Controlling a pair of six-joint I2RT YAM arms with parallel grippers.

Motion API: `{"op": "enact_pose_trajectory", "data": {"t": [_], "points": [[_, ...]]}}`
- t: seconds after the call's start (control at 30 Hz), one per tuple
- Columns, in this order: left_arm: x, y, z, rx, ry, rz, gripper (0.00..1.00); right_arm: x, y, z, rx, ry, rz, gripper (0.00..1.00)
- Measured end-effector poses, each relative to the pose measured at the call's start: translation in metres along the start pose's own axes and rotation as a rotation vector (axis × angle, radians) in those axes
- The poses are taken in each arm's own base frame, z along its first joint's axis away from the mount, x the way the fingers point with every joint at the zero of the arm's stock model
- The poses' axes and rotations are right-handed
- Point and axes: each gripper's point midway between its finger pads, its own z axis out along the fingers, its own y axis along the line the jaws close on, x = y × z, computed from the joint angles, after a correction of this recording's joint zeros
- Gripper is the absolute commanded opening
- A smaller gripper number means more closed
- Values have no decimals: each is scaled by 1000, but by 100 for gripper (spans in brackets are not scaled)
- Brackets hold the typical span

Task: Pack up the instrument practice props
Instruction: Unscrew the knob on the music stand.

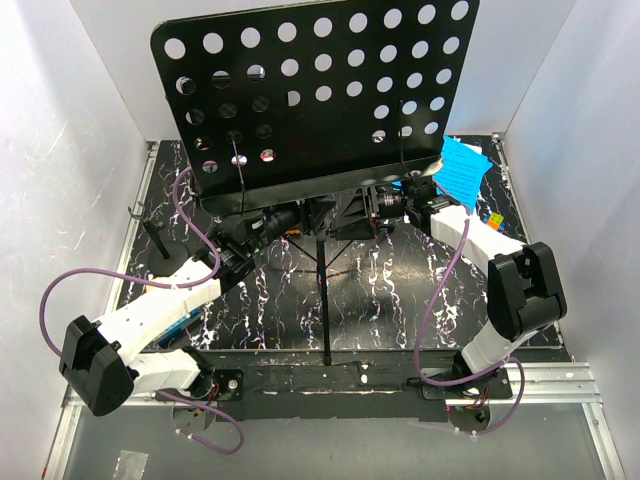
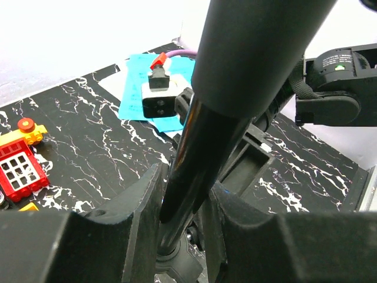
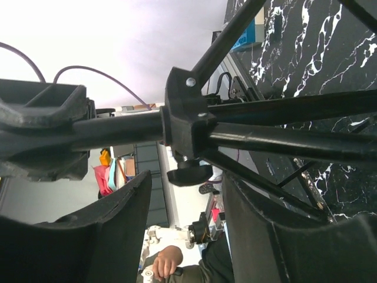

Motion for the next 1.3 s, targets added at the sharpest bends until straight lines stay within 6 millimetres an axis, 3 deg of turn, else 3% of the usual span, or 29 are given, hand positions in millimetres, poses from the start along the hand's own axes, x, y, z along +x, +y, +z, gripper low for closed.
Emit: {"op": "enact_pose_trajectory", "data": {"t": [0.13, 0.4, 0.83, 0.93, 1.0, 1.07, 1.17, 1.23, 1.3], "points": [[0, -1, 0, 3, 0, 0, 0, -3, -9, 5, 22, 13, 19, 42], [0, -1, 0, 9, 2, -1, 0, -1, -7, 7, 15, 43, 35, 48], [0, -2, 1, 16, 0, -9, 0, -8, -6, 14, -43, 80, 54, 45], [0, -1, 1, 16, -1, -11, 0, -9, -6, 15, -69, 101, 71, 35], [0, -1, 1, 17, -1, -12, 0, -10, -5, 15, -81, 112, 75, 20], [-1, -1, 1, 17, -1, -12, 0, -9, -6, 15, -84, 116, 90, 12], [0, -1, 1, 17, -1, -14, 0, -9, -6, 15, -90, 120, 90, 15], [0, -1, 1, 18, 0, -14, 0, -9, -6, 15, -92, 119, 90, 29], [0, -1, 1, 19, 0, -14, 0, -9, -6, 15, -93, 119, 87, 38]]}}
